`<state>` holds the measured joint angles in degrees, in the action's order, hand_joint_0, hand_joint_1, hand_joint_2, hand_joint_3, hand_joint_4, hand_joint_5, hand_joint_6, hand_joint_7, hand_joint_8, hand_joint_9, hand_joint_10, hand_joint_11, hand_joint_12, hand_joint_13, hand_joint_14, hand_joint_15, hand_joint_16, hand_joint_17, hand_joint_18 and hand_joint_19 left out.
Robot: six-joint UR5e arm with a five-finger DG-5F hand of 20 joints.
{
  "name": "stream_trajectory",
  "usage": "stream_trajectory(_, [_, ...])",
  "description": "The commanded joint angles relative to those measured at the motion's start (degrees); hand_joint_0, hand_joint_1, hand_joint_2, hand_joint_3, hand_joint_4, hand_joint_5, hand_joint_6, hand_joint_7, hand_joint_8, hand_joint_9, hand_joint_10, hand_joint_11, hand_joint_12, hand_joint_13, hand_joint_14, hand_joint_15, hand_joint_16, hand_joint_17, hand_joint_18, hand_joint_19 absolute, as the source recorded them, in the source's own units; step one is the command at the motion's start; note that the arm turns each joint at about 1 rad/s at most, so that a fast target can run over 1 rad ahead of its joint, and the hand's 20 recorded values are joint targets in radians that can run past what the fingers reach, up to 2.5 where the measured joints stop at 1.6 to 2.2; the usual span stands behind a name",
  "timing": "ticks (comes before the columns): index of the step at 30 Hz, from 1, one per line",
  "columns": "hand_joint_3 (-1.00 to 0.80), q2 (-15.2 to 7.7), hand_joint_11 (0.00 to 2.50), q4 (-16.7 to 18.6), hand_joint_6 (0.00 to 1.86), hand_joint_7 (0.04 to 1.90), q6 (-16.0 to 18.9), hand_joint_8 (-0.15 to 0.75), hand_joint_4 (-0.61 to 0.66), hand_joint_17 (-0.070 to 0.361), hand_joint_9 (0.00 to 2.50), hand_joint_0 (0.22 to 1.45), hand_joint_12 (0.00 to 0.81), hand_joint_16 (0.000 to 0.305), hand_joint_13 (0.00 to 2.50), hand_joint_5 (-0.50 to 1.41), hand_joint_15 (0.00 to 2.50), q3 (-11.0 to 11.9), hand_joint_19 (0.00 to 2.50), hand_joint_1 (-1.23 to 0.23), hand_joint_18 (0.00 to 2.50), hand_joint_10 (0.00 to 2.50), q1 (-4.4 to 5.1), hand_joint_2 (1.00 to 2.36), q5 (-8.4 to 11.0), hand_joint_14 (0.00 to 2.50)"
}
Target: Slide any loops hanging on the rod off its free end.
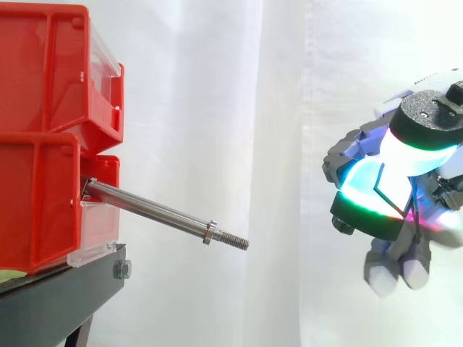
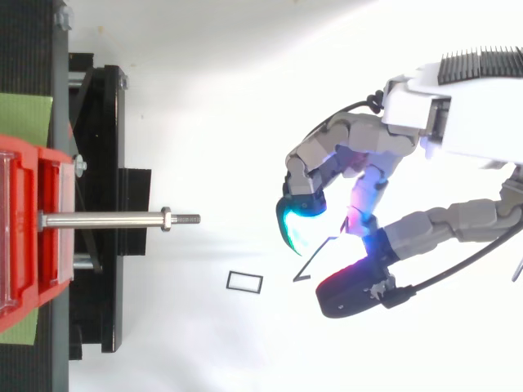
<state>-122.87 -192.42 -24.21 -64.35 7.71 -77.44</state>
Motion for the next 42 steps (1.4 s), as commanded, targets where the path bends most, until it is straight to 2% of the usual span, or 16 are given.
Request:
stream_trajectory(1, [-0.43,0.0,0.76,-0.15,0.9,1.03,0.65,0.284,-0.06,0.109,1.5,0.59,0.337,0.048,0.82,-0.11,0.38,0.01,0.45,-0.69,0.76,0.03,0.02,1.0,0.01,0.02])
stream_trajectory(4, [-0.45,0.0,0.9,-0.15,0.9,1.02,0.74,0.27,-0.06,0.109,1.58,0.6,0.329,0.049,0.87,-0.11,0.4,0.01,0.45,-0.68,0.78,0.04,0.02,1.0,-0.08,0.02])
stream_trajectory(9, [-0.47,0.0,0.95,-0.06,0.91,1.0,0.74,0.266,-0.08,0.11,1.6,0.6,0.328,0.049,0.92,-0.12,0.44,0.01,0.45,-0.67,0.81,0.04,0.11,1.0,-0.08,0.02])
stream_trajectory(16, [-0.46,0.0,0.76,-0.06,0.91,0.97,0.74,0.245,-0.1,0.108,0.99,0.6,0.332,0.048,0.91,-0.12,0.49,0.01,0.45,-0.68,0.8,0.03,0.11,1.0,-0.08,0.02])
stream_trajectory(22, [-0.43,0.0,0.54,0.56,0.89,0.95,0.48,0.238,-0.14,0.108,0.78,0.6,0.33,0.048,0.86,-0.13,0.48,-0.08,0.46,-0.7,0.78,0.02,0.11,1.01,-0.25,0.02])
stream_trajectory(25, [-0.34,0.0,0.58,4.42,0.9,0.93,0.56,0.241,-0.09,0.111,0.78,0.61,0.336,0.049,0.84,-0.16,0.5,-3.33,0.46,-0.7,0.77,0.02,0.02,1.01,-0.43,0.02])
stream_trajectory(27, [-0.34,0.0,0.62,7.06,0.9,0.93,0.74,0.237,-0.07,0.111,0.8,0.62,0.338,0.049,0.83,-0.16,0.49,-4.21,0.46,-0.7,0.77,0.02,-0.07,1.01,-0.34,0.02])
stream_trajectory(30, [-0.45,0.0,0.63,8.64,0.89,0.94,1.0,0.231,-0.05,0.11,0.89,0.61,0.328,0.049,0.84,-0.15,0.49,-4.29,0.47,-0.66,0.76,0.03,0.02,1.0,-0.16,0.02])
stream_trajectory(33, [-0.5,0.0,0.59,7.76,0.87,0.99,3.02,0.228,-0.05,0.109,0.96,0.6,0.329,0.048,0.85,-0.12,0.49,-4.29,0.48,-0.54,0.78,0.02,0.11,1.0,0.01,0.02])
stream_trajectory(36, [-0.5,0.0,0.59,6.71,0.85,0.99,5.22,0.222,-0.03,0.108,1.02,0.6,0.327,0.048,0.86,-0.1,0.48,-4.29,0.47,-0.53,0.78,0.03,0.2,1.0,0.01,0.02])
stream_trajectory(38, [-0.47,0.0,0.58,6.62,0.83,0.97,5.92,0.221,0.03,0.108,1.04,0.61,0.329,0.048,0.86,-0.09,0.47,-4.29,0.48,-0.52,0.78,0.03,0.2,1.0,0.01,0.02])
stream_trajectory(42, [-0.33,0.0,0.59,6.53,0.78,1.04,7.07,0.224,0.05,0.11,1.05,0.6,0.336,0.049,0.85,-0.08,0.47,-4.29,0.49,-0.52,0.78,0.03,0.2,1.01,0.1,0.02])
